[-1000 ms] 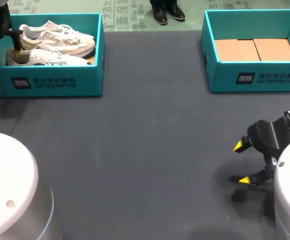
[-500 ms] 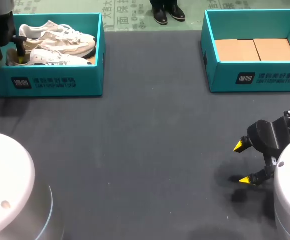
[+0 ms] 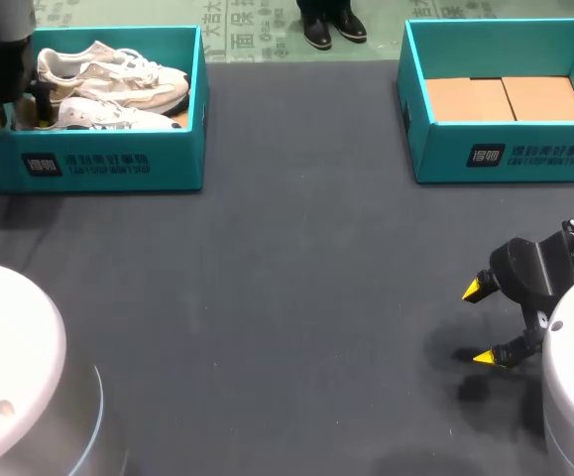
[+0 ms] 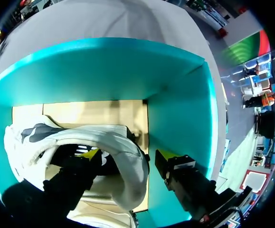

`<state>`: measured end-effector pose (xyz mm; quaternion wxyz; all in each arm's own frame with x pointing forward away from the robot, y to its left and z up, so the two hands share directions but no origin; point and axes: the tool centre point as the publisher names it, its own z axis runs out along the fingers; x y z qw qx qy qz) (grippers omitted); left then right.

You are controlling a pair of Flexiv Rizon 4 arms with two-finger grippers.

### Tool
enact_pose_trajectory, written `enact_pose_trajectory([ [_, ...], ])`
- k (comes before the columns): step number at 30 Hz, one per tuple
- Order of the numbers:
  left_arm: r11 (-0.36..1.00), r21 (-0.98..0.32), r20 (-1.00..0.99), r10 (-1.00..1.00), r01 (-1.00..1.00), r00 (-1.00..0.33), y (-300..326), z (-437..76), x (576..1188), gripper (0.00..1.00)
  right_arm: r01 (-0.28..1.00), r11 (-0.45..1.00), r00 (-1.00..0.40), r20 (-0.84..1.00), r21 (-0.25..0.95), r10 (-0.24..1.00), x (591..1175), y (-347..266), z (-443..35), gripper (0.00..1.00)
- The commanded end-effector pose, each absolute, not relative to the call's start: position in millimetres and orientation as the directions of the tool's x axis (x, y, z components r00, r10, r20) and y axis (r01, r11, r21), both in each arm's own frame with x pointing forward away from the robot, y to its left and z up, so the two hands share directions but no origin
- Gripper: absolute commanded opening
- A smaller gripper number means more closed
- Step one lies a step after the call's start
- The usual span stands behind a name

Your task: Take the shoe out of the shoebox, open the shoe tongue, remove and reinsert the insole, then place the shoe into the shoebox

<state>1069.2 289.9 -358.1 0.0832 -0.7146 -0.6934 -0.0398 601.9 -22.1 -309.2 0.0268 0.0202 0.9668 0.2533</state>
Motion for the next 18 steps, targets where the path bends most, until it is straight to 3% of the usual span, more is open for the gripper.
enact_pose_trajectory([
  [1, -0.02, -0.068, 0.176, 0.984, 0.998, 0.031, 291, -366, 1071, 0.74, 0.026, 0.871, -0.998, -0.045, 0.49, 0.055, 599, -22, -309, 1.0],
  [18, -0.008, -0.098, 0.175, 0.984, 0.995, 0.025, 295, -386, 1077, 0.72, 0.026, 0.871, -0.998, -0.045, 0.49, 0.055, 599, -22, -309, 1.0],
])
